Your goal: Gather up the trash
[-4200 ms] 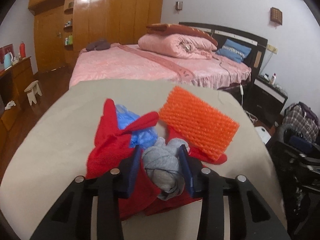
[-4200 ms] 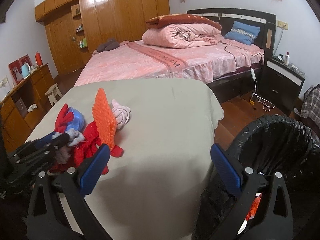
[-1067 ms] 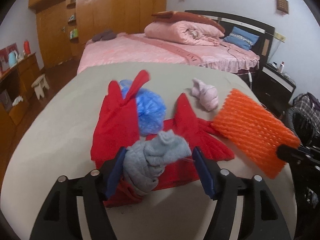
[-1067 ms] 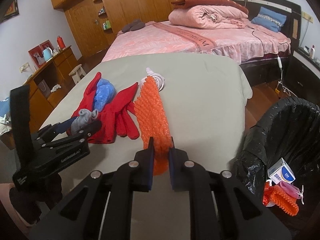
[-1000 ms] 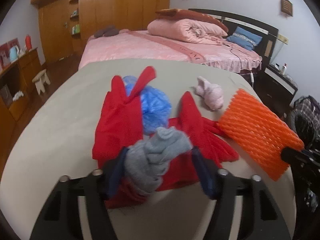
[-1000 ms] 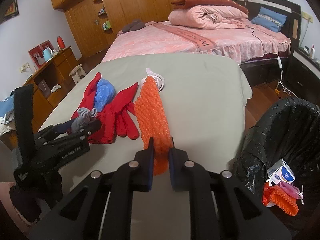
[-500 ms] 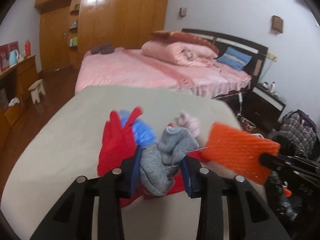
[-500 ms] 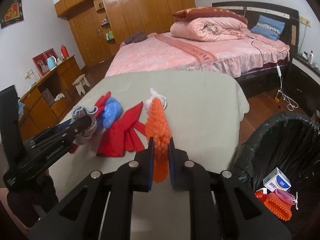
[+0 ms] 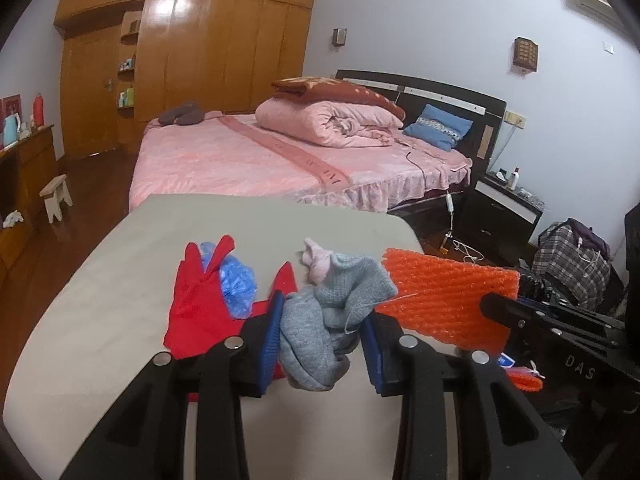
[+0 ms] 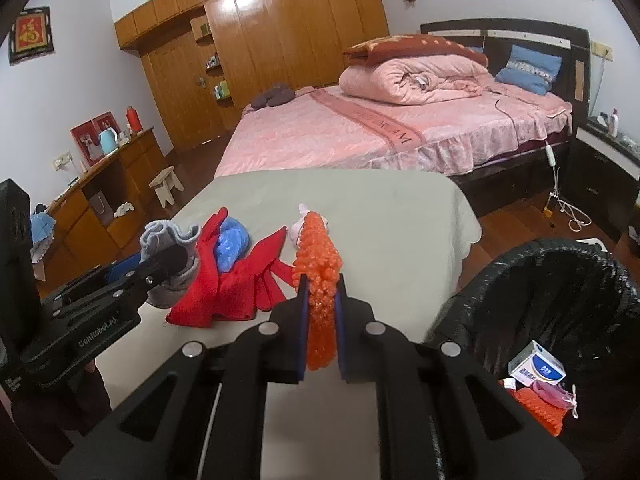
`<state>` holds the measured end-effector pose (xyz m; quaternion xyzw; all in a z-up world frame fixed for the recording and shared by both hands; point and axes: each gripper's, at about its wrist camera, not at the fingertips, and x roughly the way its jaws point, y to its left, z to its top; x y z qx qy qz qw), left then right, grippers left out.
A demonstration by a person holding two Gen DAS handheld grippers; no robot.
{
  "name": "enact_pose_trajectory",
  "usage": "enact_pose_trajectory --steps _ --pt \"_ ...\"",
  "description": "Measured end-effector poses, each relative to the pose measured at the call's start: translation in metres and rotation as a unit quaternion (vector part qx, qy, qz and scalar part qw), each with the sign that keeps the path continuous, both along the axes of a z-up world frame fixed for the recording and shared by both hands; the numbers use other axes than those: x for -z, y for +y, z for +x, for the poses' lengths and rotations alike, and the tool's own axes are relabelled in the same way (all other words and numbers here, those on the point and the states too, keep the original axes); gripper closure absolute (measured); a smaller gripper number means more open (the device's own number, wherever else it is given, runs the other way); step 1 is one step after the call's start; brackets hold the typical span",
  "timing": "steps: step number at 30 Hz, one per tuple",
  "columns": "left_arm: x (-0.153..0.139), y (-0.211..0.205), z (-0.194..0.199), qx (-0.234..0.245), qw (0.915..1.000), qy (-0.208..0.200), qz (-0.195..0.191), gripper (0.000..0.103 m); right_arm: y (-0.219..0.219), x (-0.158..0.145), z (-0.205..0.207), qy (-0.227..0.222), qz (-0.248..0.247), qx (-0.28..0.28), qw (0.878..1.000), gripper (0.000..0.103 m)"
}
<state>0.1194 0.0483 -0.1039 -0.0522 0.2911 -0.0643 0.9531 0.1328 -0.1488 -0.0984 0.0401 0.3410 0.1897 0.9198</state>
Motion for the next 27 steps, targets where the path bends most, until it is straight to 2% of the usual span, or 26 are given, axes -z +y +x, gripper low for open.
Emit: enact_pose_trajectory --steps 6,14,27 --pt "-0.020 -0.015 -0.004 0.013 0.9997 -0.021 0.001 0.067 -0.018 -0.020 -0.014 -0.018 0.001 0.015 1.000 0.092" --pt "-0.040 -0.054 -0.008 0.057 0.9974 -0.043 -0.003 0.067 -0.060 -0.043 -0.032 -0.044 -0.001 0.053 0.998 0.092" --pt "-0.057 -0.135 -0.015 0.149 0.9865 -0.067 -0.003 0.067 -0.140 -0.050 -0.063 -0.060 -0.018 0.143 0.988 0.092"
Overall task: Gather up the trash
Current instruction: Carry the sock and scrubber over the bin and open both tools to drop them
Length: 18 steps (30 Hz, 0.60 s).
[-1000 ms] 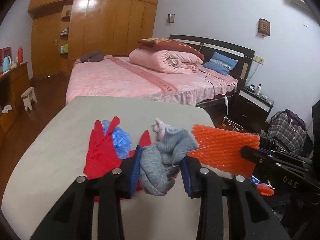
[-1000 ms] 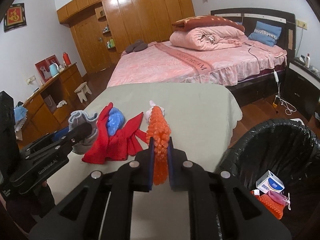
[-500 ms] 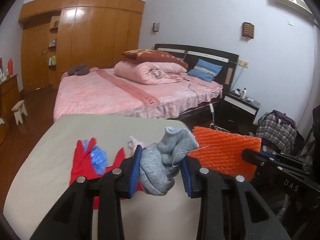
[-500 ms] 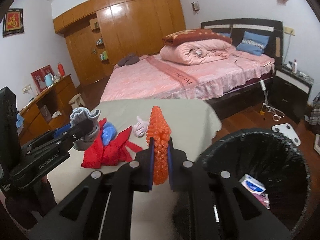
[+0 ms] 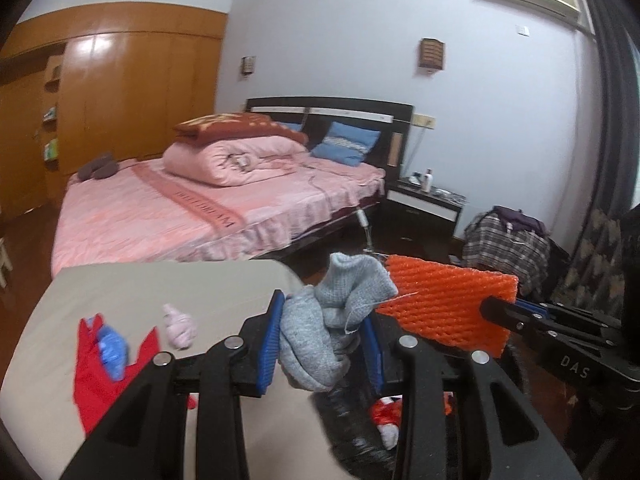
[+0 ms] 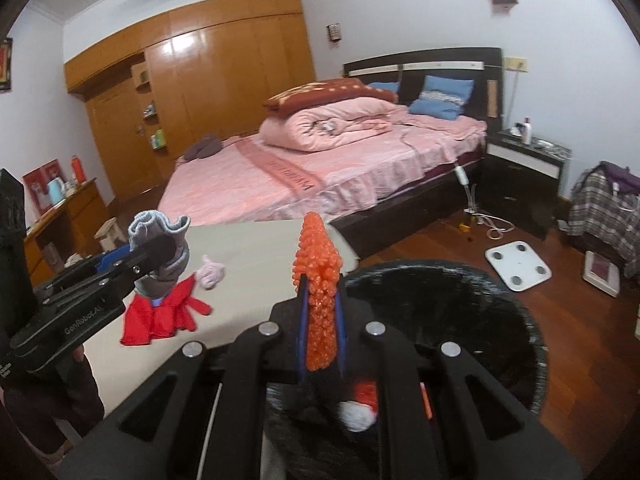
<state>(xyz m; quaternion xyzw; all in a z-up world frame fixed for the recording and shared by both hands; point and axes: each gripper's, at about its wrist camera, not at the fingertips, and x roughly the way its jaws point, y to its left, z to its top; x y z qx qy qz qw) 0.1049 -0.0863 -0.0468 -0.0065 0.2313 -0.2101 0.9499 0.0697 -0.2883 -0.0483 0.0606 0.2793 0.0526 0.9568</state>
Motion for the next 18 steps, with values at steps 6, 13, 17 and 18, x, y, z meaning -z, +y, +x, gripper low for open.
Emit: enact_pose_trajectory --steps 6,13,17,18 --pt "0.002 -0.034 0.002 0.032 0.9995 0.002 0.006 0.067 -0.027 0.006 -0.011 0.003 -0.009 0.032 0.999 0.092" --pt "0.009 -0.066 0.009 0.060 0.9980 0.012 0.014 0.067 -0.056 0.014 -0.020 0.008 -0.014 0.068 0.998 0.092" --pt "0.015 -0.087 0.012 0.079 0.9965 0.022 0.017 0.066 -0.071 0.022 -0.022 0.015 -0.017 0.088 0.996 0.090" --pt "0.016 -0.091 0.013 0.083 0.9961 0.025 0.018 0.065 -0.075 0.024 -0.023 0.017 -0.020 0.093 0.995 0.089"
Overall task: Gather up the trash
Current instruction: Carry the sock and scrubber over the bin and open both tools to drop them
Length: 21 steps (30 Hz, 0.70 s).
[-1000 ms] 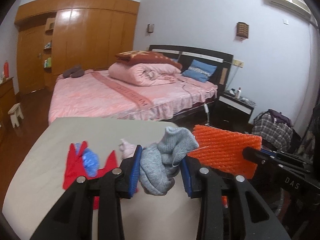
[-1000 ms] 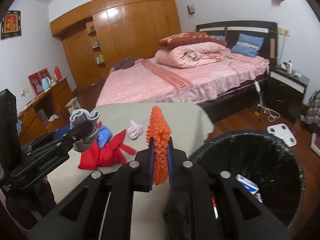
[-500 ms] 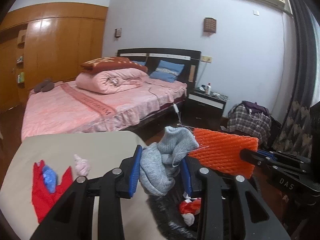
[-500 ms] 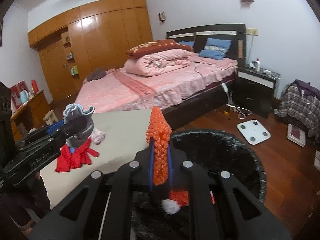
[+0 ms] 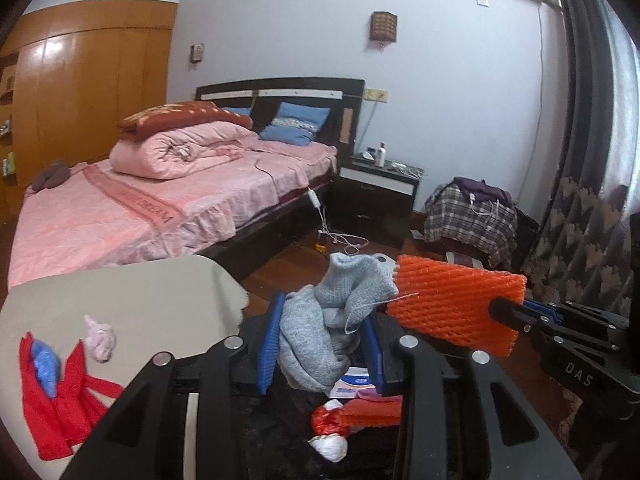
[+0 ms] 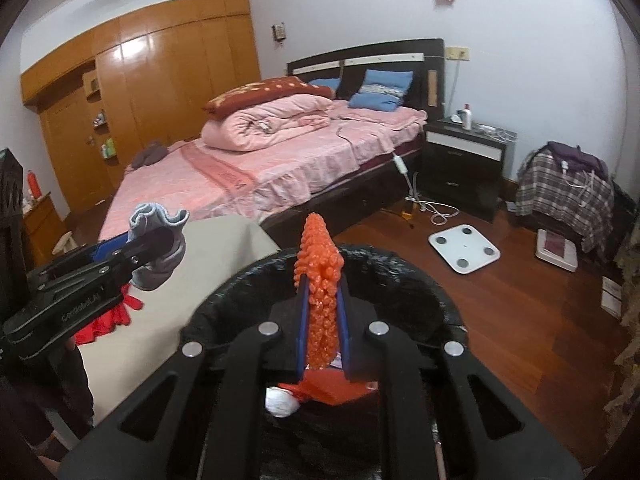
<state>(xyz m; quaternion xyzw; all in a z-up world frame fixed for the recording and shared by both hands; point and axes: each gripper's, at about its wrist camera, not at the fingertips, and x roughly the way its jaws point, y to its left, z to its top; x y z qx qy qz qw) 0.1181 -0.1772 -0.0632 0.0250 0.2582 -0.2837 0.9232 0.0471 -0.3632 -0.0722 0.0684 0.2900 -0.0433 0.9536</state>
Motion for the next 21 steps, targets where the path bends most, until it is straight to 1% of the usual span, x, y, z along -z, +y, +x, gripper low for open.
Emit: enact_pose_trajectory --steps 1,2,3,4,5,6,7,9,11,12,13,16,21 --pt "0.002 -0.005 0.002 0.011 0.9999 0.007 0.000 0.064 -0.003 0.002 -0.001 0.004 -0.002 0.004 1.000 0.089" --pt "0.005 -0.009 0.003 0.019 0.9997 0.013 0.001 0.063 -0.007 0.006 -0.002 0.011 -0.005 0.012 1.000 0.080" --pt "0.006 -0.012 0.003 0.020 0.9997 0.014 0.003 0.058 -0.010 0.008 -0.002 0.016 -0.007 0.019 1.000 0.062" --pt "0.008 -0.013 0.003 0.025 0.9996 0.017 0.003 0.053 -0.012 0.009 -0.002 0.018 -0.007 0.024 1.000 0.049" --pt "0.009 -0.012 0.002 0.026 0.9995 0.019 0.003 0.045 -0.015 0.012 -0.004 0.018 -0.008 0.031 0.999 0.047" --pt "0.010 -0.011 0.002 0.025 0.9995 0.019 0.003 0.041 -0.015 0.012 -0.005 0.019 -0.008 0.032 0.999 0.040" --pt "0.010 -0.008 0.000 0.020 0.9996 0.017 0.004 0.039 -0.014 0.012 -0.007 0.019 -0.010 0.035 0.999 0.025" --pt "0.010 -0.001 -0.001 0.011 0.9998 0.015 0.007 0.029 -0.014 0.013 -0.010 0.014 -0.017 0.050 0.999 0.010" --pt "0.009 0.007 -0.003 -0.002 0.9999 0.009 0.013 0.022 -0.012 0.012 -0.014 0.007 -0.013 0.052 0.999 0.008" --pt "0.009 0.012 -0.003 -0.009 0.9998 0.007 0.016 0.019 -0.010 0.012 -0.014 0.006 -0.009 0.050 0.999 0.005" --pt "0.009 0.020 -0.004 -0.018 0.9996 0.006 0.020 0.018 -0.007 0.011 -0.015 0.005 -0.008 0.049 0.999 0.005" --pt "0.009 0.045 -0.006 -0.044 0.9988 0.010 0.019 0.015 0.001 0.007 -0.014 0.000 -0.002 0.036 0.999 0.005" --pt "0.008 0.091 -0.013 -0.091 0.9955 0.012 0.023 0.013 0.031 0.000 -0.009 -0.006 0.005 0.000 1.000 0.005"
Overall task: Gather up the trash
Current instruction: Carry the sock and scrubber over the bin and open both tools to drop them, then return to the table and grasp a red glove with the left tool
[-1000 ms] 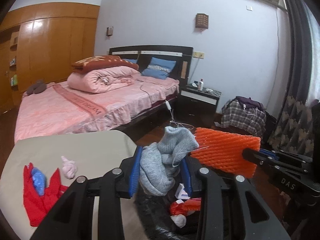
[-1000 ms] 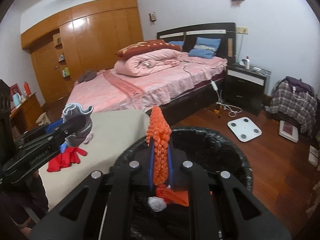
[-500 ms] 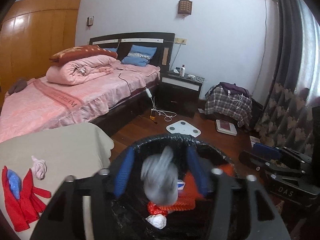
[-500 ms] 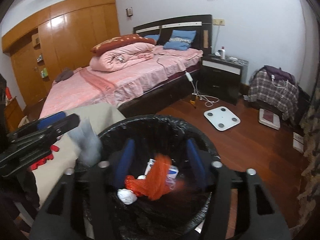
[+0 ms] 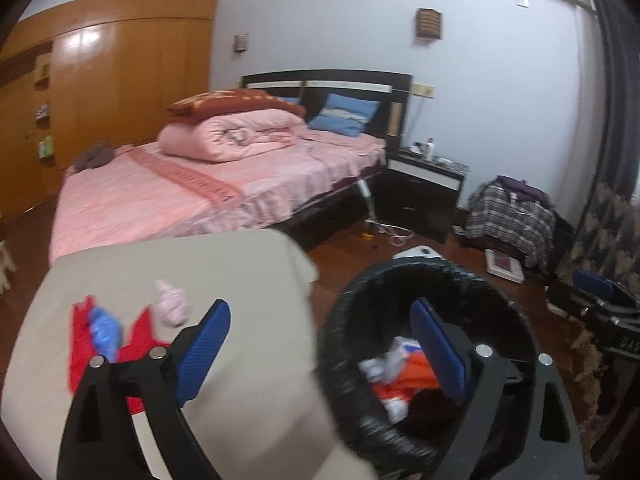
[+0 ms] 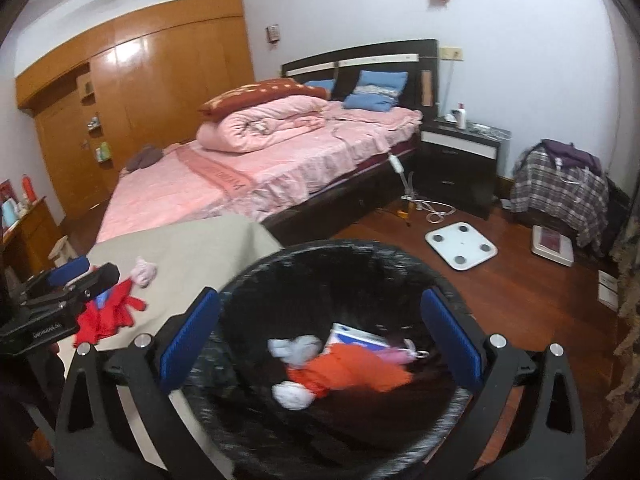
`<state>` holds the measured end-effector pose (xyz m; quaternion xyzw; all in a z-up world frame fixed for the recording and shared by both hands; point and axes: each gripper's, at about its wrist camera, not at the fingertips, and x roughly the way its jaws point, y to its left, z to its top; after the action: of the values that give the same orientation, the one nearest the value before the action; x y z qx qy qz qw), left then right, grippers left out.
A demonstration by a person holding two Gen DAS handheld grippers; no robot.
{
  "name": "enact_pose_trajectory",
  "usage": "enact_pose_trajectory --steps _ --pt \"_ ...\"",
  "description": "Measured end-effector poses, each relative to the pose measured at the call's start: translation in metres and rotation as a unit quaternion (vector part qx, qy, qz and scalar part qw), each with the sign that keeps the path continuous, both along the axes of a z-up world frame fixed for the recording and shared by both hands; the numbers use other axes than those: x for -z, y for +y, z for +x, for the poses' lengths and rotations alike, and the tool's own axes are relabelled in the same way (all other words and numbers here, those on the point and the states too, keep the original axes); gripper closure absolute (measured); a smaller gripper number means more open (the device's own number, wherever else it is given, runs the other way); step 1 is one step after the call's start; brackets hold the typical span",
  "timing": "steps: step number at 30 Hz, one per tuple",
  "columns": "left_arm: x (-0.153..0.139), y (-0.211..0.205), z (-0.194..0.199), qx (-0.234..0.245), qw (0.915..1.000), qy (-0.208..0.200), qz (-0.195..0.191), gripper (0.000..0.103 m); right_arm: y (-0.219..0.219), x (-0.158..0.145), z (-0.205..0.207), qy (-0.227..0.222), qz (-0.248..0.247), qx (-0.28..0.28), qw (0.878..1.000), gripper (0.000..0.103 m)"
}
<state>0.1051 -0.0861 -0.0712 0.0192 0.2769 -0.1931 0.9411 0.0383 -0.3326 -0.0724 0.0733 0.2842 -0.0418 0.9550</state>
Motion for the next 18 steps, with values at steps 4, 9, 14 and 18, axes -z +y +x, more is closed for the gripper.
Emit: enact_pose_trajectory --steps 4,9,14,18 --pt "0.004 0.042 -0.007 -0.047 0.9989 0.002 0.006 0.012 0.034 0.000 0.013 0.004 0.011 -0.037 0.999 0.005" --pt "0.010 0.082 -0.015 -0.091 0.9957 0.002 0.017 0.012 0.076 0.000 0.029 0.013 0.012 -0.081 0.997 0.005" --pt "0.019 0.124 -0.019 -0.138 0.9902 0.007 0.021 0.012 0.115 0.005 0.044 0.021 0.008 -0.117 0.993 0.005" --pt "0.027 0.151 -0.017 -0.169 0.9851 0.009 0.029 0.012 0.141 0.012 0.055 0.025 0.007 -0.136 0.990 0.005"
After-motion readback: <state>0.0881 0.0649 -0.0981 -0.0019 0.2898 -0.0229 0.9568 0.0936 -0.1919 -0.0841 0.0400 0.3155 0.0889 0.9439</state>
